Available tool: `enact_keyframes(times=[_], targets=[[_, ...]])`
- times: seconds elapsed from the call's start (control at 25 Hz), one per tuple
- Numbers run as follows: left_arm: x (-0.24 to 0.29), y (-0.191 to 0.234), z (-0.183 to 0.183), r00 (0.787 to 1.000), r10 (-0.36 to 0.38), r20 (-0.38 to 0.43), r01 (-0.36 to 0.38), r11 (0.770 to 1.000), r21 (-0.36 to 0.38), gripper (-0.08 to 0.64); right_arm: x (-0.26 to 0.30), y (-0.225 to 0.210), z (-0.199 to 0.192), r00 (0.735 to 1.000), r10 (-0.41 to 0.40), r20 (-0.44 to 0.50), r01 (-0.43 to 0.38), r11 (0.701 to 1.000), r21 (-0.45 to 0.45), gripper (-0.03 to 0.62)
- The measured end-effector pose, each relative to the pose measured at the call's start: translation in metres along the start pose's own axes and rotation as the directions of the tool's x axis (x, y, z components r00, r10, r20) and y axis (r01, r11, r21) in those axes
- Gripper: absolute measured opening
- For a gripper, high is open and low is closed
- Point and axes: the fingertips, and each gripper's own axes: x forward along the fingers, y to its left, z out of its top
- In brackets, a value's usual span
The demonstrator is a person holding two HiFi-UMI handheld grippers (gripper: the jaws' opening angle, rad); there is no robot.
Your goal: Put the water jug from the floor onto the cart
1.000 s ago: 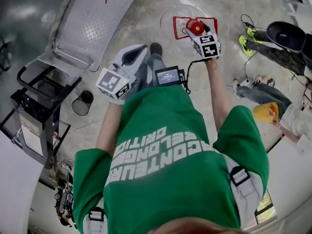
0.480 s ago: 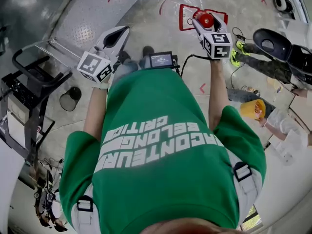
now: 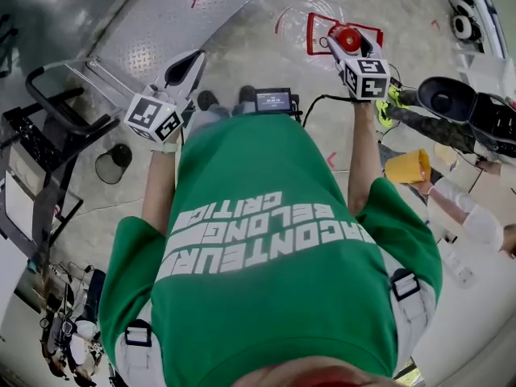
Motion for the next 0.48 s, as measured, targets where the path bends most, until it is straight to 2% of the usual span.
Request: enact_keyframes(times=[0.32,0.48], targets=[[-0.018,0.002,0.017,0.998,0.031,0.053,-0.032,0.999,0.021,0.012,-0.009,-0.004,0.0,1.0,-0.018,0.009,0.018,1.0,0.01,0.302],[-0.037,0.014,0.025,0.996,0.039,0.075,-0.041,0.999,0.021,0.012,-0.006,0.011,0.008,1.0,-0.027,0.007,0.027,1.0,0.014,0.302]])
